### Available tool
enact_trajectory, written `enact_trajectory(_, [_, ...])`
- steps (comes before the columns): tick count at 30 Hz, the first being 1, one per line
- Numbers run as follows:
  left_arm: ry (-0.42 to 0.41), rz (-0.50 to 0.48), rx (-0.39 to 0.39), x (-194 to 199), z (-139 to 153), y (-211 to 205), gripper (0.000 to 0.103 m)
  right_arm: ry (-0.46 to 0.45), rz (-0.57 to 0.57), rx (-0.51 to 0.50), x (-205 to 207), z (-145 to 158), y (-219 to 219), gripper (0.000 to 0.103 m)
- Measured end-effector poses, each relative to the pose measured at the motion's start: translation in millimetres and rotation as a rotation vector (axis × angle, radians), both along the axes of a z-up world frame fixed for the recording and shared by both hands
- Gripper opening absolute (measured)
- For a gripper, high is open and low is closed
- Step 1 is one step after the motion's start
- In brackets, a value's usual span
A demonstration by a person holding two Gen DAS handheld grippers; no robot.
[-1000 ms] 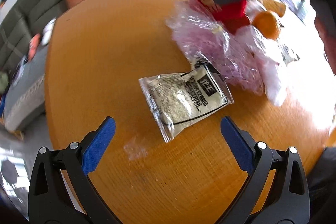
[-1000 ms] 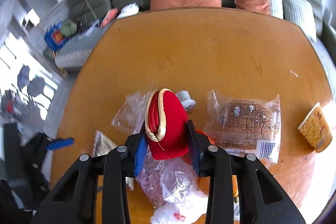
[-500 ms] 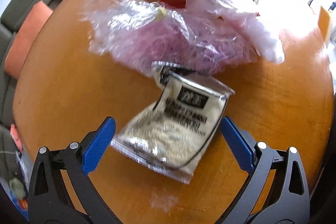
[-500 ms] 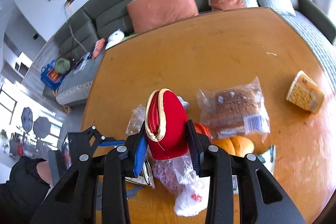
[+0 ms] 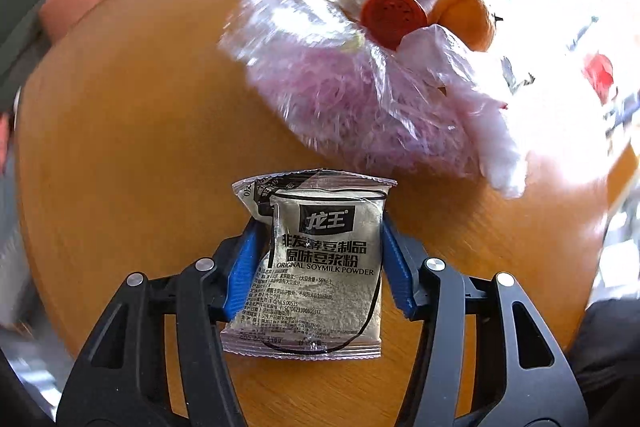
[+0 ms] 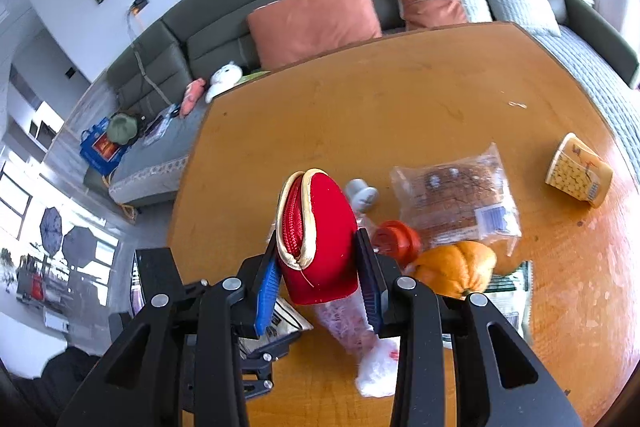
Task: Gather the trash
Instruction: 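Carry pouch and soy milk packet to the black bin and release both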
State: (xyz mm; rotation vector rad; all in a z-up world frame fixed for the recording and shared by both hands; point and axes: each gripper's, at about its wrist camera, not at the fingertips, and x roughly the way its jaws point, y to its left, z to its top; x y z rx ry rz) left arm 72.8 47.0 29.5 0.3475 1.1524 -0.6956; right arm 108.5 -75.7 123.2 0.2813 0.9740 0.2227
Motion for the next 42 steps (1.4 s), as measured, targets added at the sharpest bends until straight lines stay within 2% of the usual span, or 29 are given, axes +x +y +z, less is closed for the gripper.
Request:
enact_trajectory(10, [-0.007, 0.284, -0.080, -30, 15, 64, 0.054, -0.016, 0.181, 0.019, -6, 6, 64, 0.037])
enact_trajectory(19, [-0.046, 0.573, -0.085, -88, 26, 171, 0.054, -0.010, 0.412, 0.022, -22, 3, 164, 0.037])
enact_trajectory(20, [-0.049, 0.606, -0.088, -108, 29, 198, 0.054, -0.009, 0.441, 0.020, -25, 3, 177, 0.037])
enact_trajectory(28, [-0.059, 0.833, -0.087, -155, 23, 273, 0.054, 0.014, 0.631, 0.003, -50, -6, 268, 0.037])
enact_trajectory(37, [-0.052, 1.107, -0.093, -217, 13, 355, 0.054, 0.083, 0.852, -0.014, -97, -29, 373, 0.037])
enact_trajectory(42, [-0.041, 1.227, -0.063, -246, 2, 392, 0.054, 0.110, 0.943, -0.040, -122, -42, 417, 0.037])
